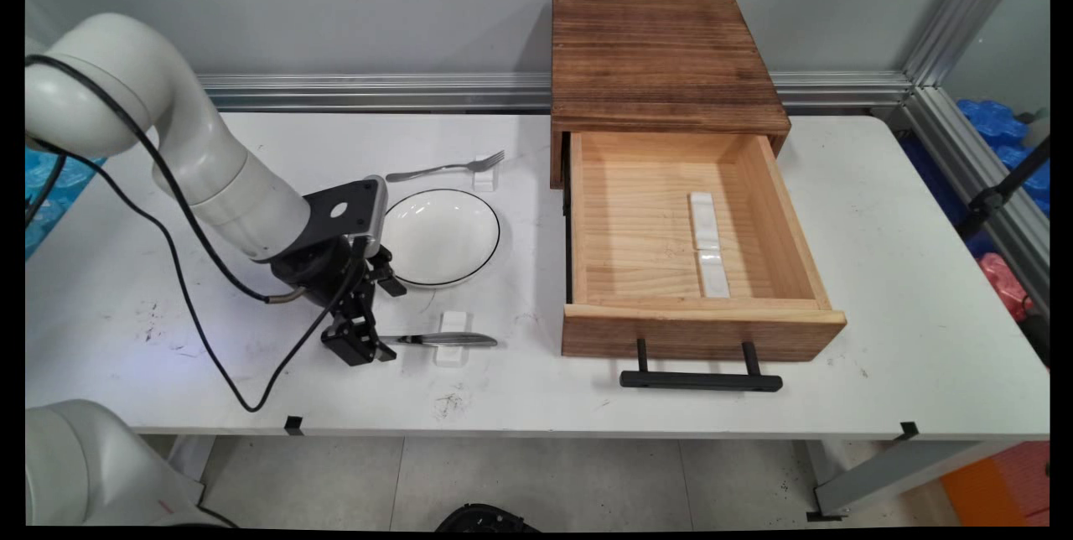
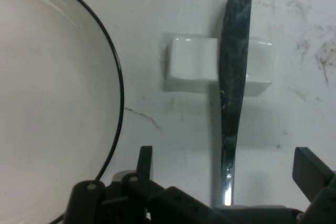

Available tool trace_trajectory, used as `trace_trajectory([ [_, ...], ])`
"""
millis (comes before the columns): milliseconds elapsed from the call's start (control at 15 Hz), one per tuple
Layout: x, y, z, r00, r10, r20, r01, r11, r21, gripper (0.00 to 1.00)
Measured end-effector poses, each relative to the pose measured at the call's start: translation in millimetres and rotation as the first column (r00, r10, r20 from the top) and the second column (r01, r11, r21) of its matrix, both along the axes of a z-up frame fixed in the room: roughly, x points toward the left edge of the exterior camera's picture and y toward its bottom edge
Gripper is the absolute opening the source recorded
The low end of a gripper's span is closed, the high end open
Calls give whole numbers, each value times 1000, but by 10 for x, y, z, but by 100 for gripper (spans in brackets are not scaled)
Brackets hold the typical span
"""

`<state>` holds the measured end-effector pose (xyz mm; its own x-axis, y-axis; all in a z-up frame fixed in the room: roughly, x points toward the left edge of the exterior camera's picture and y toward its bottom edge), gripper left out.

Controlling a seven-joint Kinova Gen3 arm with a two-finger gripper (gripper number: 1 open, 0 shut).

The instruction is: Pick up the knife from the right of the white plate

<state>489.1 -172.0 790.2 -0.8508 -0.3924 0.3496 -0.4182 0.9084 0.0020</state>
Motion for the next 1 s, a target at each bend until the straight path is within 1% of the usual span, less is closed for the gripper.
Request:
trace_trajectory([
  [467,-50,-20,-99,1000,16,-10,-16,1000,1,100],
  [1000,-66,-18,-163,1000,17,-13,-17,1000,5,100],
])
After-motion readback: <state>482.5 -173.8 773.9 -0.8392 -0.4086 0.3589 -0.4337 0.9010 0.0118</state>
